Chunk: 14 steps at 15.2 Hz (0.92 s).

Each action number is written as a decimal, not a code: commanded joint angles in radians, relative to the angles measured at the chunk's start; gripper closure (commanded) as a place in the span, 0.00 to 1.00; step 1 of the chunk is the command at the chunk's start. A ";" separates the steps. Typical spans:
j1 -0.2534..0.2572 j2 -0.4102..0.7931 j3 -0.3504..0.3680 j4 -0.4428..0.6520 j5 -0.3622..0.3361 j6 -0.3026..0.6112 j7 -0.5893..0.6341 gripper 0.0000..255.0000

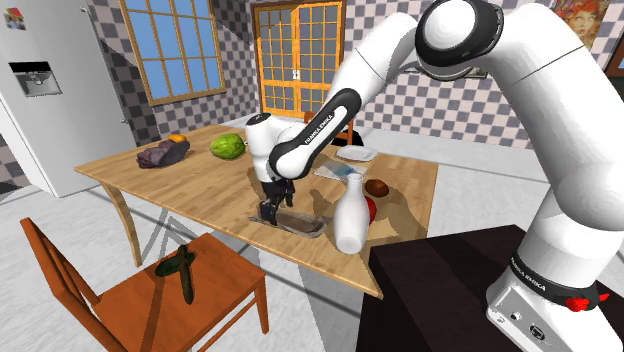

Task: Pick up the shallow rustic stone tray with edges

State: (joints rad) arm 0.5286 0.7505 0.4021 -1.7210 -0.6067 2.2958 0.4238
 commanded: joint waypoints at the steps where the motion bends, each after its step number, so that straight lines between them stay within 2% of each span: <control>1: 0.022 0.044 -0.010 0.036 -0.017 0.002 0.000 0.00; 10: 0.041 0.114 -0.037 0.064 -0.045 0.043 0.021 0.00; 11: 0.042 0.114 -0.037 0.064 -0.045 0.043 0.021 1.00; 14: 0.042 0.114 -0.037 0.065 -0.045 0.042 0.021 1.00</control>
State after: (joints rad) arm 0.5704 0.8638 0.3649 -1.6562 -0.6517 2.3383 0.4444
